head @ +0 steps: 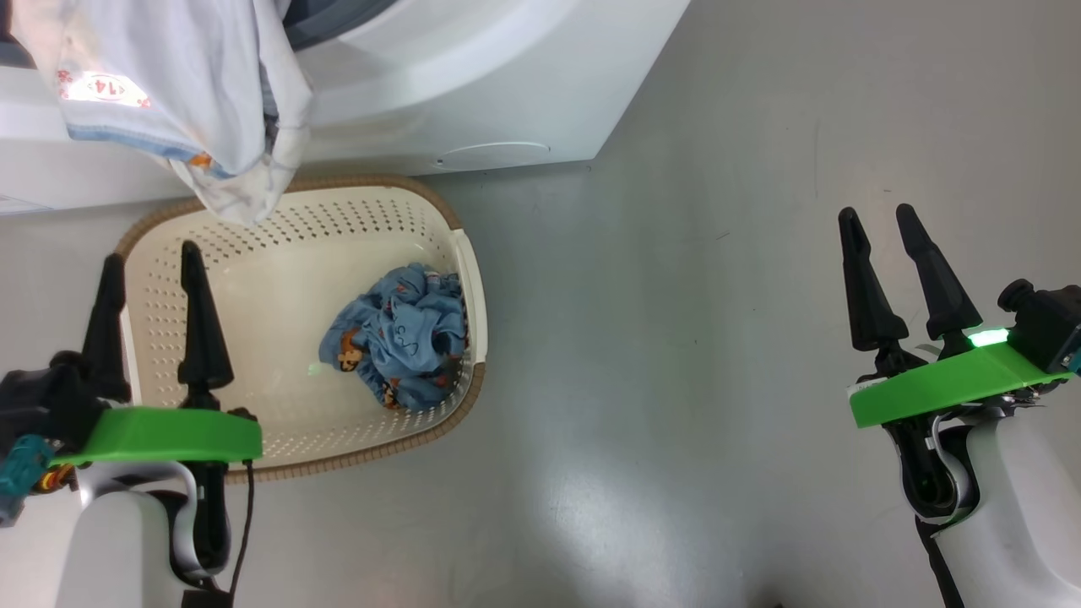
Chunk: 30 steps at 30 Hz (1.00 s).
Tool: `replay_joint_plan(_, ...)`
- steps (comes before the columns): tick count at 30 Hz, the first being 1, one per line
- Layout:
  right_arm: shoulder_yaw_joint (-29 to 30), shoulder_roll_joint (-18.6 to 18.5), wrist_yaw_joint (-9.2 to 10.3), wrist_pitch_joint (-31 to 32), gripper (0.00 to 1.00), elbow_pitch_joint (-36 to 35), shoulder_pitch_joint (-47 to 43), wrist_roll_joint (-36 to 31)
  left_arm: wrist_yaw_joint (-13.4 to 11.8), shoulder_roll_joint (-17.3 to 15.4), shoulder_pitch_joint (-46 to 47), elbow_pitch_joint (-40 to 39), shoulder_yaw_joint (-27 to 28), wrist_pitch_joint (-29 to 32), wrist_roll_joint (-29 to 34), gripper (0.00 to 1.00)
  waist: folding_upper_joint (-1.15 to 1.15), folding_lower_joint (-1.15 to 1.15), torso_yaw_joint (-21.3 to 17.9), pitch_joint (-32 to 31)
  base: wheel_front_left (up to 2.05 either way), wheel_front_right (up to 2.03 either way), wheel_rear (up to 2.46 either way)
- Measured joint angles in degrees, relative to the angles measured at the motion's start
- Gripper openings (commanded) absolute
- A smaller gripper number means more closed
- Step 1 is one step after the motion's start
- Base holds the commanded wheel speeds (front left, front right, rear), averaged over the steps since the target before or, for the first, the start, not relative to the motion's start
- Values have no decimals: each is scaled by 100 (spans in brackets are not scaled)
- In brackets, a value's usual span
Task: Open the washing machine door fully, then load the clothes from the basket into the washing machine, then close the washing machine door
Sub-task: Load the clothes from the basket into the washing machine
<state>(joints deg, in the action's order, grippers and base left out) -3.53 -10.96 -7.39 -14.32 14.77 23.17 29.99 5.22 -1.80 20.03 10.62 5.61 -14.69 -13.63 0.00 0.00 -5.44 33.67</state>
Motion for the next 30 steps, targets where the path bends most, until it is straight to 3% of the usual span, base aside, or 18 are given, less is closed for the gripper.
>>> replay_joint_plan(14,-49,4,0,0,100,-4,3,-11,67,1,749,1071,-141,0,-189,100,0,0,-18,75,0,0,0)
replay_joint_plan(30,-132,12,0,0,100,-16,15,-13,212,-158,2220,3120,-88,4,-60,100,0,0,-102,216,0,0,0)
